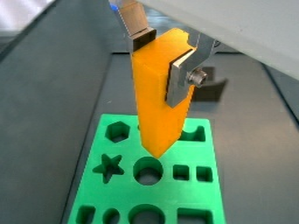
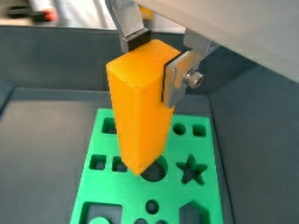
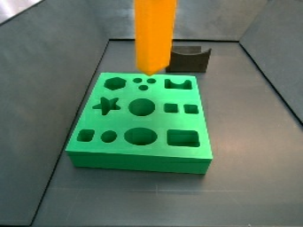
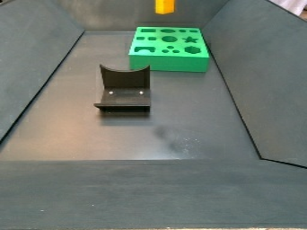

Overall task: Pick up the rectangle object. Move up. Move to above the board. Insert the rectangle object.
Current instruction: Insert the rectangle object.

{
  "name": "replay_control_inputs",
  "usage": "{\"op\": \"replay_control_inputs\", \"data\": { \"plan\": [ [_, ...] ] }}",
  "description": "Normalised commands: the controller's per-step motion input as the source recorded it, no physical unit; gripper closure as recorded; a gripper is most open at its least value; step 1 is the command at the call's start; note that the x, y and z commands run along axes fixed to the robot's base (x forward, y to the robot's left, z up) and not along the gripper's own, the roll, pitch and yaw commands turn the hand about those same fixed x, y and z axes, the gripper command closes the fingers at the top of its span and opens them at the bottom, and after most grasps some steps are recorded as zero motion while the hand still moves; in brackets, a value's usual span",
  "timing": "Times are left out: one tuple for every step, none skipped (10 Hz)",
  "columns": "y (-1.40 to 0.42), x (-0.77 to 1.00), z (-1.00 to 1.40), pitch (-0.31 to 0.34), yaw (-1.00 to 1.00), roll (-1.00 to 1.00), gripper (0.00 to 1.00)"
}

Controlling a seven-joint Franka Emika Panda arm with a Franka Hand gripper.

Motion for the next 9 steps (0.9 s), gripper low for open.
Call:
{"op": "replay_control_inputs", "data": {
  "plan": [
    [-0.03, 0.00, -0.19, 0.000, -1.00, 0.05, 1.00],
    [-0.02, 0.00, -0.27, 0.000, -1.00, 0.01, 1.00],
    [-0.01, 0.00, -0.34, 0.000, -1.00, 0.00, 1.00],
    [-0.07, 0.00, -0.38, 0.000, -1.00, 0.00, 1.00],
    [-0.17, -0.06, -0.41, 0.000, -0.83, -0.01, 1.00],
    [-0.33, 0.00, -0.34, 0.000, -0.57, -0.09, 1.00],
    [-0.45, 0.10, -0.19, 0.000, -0.43, -0.11, 1.00],
    [-0.51, 0.21, -0.05, 0.000, -0.42, -0.07, 1.00],
    [-0.52, 0.26, 0.00, 0.031, -0.37, 0.00, 1.00]
  ]
}}
